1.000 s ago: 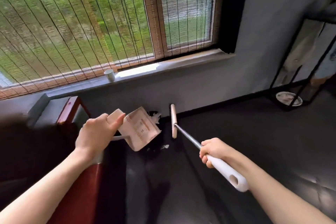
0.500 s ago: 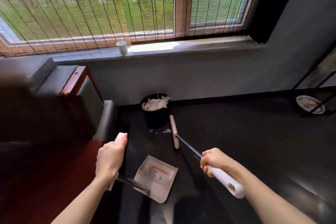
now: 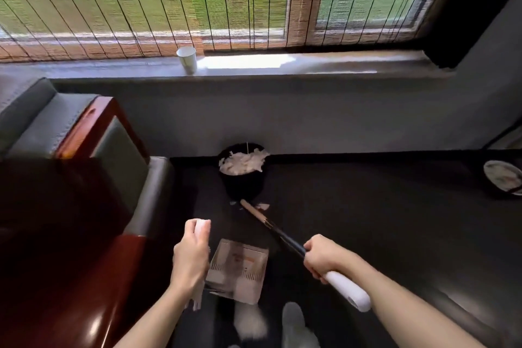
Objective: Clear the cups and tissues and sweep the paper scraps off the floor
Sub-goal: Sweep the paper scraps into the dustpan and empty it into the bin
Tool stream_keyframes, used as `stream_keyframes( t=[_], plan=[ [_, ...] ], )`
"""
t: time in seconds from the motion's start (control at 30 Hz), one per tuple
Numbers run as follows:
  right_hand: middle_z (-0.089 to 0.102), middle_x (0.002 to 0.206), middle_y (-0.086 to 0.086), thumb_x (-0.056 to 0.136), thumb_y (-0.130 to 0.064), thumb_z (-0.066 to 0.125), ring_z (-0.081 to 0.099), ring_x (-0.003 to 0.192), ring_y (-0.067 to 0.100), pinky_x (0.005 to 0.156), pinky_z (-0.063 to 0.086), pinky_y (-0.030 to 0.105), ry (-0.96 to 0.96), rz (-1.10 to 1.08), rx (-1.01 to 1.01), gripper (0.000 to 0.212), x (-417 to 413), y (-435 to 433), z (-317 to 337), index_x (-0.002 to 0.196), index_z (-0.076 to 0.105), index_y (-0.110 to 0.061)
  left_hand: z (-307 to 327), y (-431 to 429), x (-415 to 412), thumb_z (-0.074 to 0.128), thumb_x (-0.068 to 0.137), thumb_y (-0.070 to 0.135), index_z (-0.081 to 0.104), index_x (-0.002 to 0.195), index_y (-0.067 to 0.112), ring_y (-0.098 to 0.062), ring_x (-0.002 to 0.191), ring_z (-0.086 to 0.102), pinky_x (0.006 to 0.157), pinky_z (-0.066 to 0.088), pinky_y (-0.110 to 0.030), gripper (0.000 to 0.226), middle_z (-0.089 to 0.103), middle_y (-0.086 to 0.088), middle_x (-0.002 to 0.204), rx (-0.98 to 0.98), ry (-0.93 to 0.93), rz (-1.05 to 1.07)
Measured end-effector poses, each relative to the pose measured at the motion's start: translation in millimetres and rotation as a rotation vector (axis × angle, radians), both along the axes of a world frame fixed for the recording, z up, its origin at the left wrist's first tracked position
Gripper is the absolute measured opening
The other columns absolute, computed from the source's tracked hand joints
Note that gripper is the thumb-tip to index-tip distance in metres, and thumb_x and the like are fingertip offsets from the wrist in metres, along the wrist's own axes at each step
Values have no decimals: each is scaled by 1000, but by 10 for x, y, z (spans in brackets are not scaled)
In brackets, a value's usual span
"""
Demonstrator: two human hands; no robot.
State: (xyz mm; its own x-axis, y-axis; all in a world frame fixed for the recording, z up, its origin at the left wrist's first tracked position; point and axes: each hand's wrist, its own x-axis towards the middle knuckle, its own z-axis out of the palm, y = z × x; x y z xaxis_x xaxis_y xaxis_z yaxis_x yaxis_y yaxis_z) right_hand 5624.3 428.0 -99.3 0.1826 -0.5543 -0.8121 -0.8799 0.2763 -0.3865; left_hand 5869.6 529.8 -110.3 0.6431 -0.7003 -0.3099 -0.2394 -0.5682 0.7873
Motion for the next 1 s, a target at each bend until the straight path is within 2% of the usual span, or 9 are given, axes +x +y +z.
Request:
stream_keyframes(
  t=[0.13,0.23,0.33,0.43,0.53,0.6,0.67,0.8,1.0],
  plan=[
    [62,63,7,65,-9,39,59,49,22,48,51,31,73,222,-28,36,160,-650,-44,93,63,-11,-41,-374,24,42,84,62,44,112,59,-22,63,64,63,54,-42,29,65,2,70,-9,-58,4],
    [62,71,8,74,-7,40,60,53,23,48,50,30,106,338,-42,27,318,-978,-120,94,59,-6,-77,-464,50,46,93,45,49,109,62,-15,84,63,74,47,-34,23,67,5,86,-14,-124,-9],
    [56,84,8,85,-8,44,55,65,21,42,40,24,153,463,-59,5,452,-1252,-319,85,48,-8,-132,-519,43,47,94,40,51,105,65,3,86,59,75,43,-28,28,66,13,88,4,-129,24],
    [56,81,6,90,-7,42,58,81,22,38,42,20,186,542,17,10,498,-1297,-528,97,48,-11,-227,-564,76,50,93,38,54,109,58,-3,89,61,78,44,-28,26,68,8,92,-6,-139,75],
    [61,120,12,91,-10,40,62,109,28,75,50,26,199,584,91,28,434,-1172,-637,117,48,-11,-283,-626,91,49,94,37,55,113,52,-8,90,60,79,43,-29,25,67,8,96,0,-150,86],
    [58,129,12,88,-11,44,60,113,28,79,47,27,200,588,112,45,361,-1051,-635,133,43,-11,-288,-654,112,49,94,35,56,113,49,-9,90,59,78,41,-29,24,66,9,98,-4,-177,83],
    [63,121,11,83,-9,43,67,100,25,73,50,26,183,560,133,62,281,-952,-579,144,34,-16,-295,-653,134,48,95,36,55,114,47,-14,91,61,77,41,-30,24,69,5,100,-1,-195,75],
    [58,63,-2,74,-6,41,53,43,10,43,47,22,98,439,132,62,96,-872,-363,134,48,-20,-276,-547,94,42,96,41,52,118,46,-22,100,61,80,41,-32,25,68,0,110,21,-187,53],
    [56,58,2,78,-5,45,52,41,13,39,43,21,50,393,102,62,55,-856,-93,138,41,-18,-179,-232,1,33,97,44,45,129,40,-29,98,62,76,41,-35,34,66,-4,109,72,-272,36]
  ],
)
